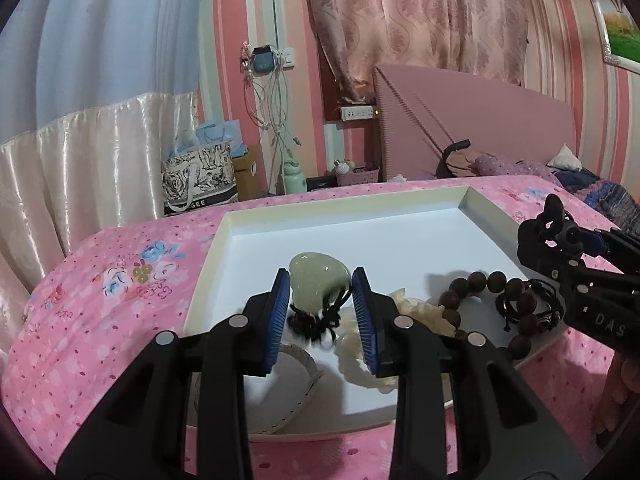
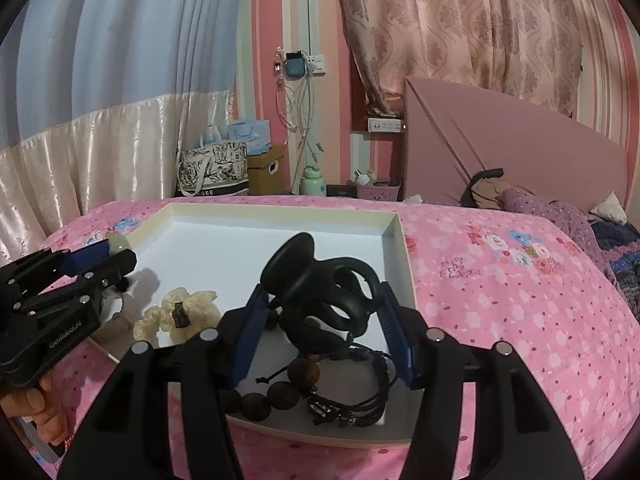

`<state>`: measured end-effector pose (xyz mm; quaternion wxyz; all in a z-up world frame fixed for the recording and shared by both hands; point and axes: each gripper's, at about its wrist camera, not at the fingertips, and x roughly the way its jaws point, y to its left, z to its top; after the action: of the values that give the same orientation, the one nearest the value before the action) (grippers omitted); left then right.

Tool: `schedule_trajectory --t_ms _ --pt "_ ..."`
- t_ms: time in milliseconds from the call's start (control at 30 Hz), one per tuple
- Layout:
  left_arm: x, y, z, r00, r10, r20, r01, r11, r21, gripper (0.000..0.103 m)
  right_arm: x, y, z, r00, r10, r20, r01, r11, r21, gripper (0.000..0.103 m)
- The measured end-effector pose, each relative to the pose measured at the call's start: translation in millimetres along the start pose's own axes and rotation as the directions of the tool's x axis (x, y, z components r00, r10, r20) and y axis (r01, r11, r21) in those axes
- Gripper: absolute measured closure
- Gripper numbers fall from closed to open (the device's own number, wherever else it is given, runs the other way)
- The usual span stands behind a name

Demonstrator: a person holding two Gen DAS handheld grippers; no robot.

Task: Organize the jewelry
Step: 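Carry the jade pendant over the tray with the left tool while the right tool carries the black scrunchie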

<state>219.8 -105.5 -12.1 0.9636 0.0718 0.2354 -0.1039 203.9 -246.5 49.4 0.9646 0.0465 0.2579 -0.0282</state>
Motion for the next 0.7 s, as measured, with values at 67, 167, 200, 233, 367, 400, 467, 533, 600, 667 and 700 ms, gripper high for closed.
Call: schedule_trajectory --t_ms 67,167,200,233,367,400,467,533,600,667,700 --pt "1.8 2.6 -0.1 1.000 0.002 -0.012 -0.002 1.000 -0.011 0.072 1.0 -0.8 -0.1 1.000 0.000 -0.005 0.000 1.000 0.003 0.047" --pt "7.5 4.7 3.3 1.000 -0.002 -0.019 0.002 1.000 -0.025 0.072 1.7 -0.9 -0.3 1.000 -0.005 -0.007 0.005 1.000 0.002 0.047" --pt "7.4 5.2 3.2 1.000 -0.003 -0.020 0.003 1.000 -0.026 0.072 1.8 -1.4 -0.1 1.000 -0.002 -0.008 0.002 1.000 0.001 0.047" --pt "7.7 5.0 3.2 1.000 -0.002 -0.020 0.001 1.000 -0.026 0.072 2.0 -1.6 -0.2 1.000 -0.001 -0.008 0.001 1.000 0.001 0.047" --pt "8.4 4.4 3.2 1.000 -0.001 -0.016 0.001 1.000 -0.016 0.072 1.8 -2.3 -0.3 1.000 0.001 -0.011 -0.001 1.000 0.008 0.047" --pt "8.3 4.4 3.6 1.000 -0.001 -0.014 0.001 1.000 -0.015 0.072 1.7 -3.0 -0.6 1.000 0.002 -0.011 -0.002 1.000 0.012 0.047" --pt "8.8 5.7 4.0 1.000 0.000 -0.012 0.000 1.000 -0.017 0.072 2.7 -5.0 -1.3 1.000 0.005 -0.016 -0.005 1.000 0.021 0.047" --pt "10.1 5.7 5.1 1.000 -0.001 -0.012 0.001 1.000 -0.019 0.072 3.7 -7.3 -1.0 1.000 0.007 -0.018 -0.006 1.000 0.030 0.047" --pt "11.1 5.7 5.5 1.000 -0.004 -0.014 0.003 1.000 -0.020 0.072 4.2 -8.9 -1.5 1.000 0.008 -0.020 -0.008 0.999 0.036 0.047" --pt "11.0 5.7 5.7 1.000 -0.002 -0.012 0.001 1.000 -0.021 0.072 4.3 -9.1 -1.8 1.000 0.009 -0.021 -0.008 0.999 0.035 0.047" --pt "11.1 5.8 5.8 1.000 -0.002 -0.011 0.002 1.000 -0.020 0.072 4.4 -9.2 -1.8 1.000 0.008 -0.020 -0.007 0.999 0.033 0.047"
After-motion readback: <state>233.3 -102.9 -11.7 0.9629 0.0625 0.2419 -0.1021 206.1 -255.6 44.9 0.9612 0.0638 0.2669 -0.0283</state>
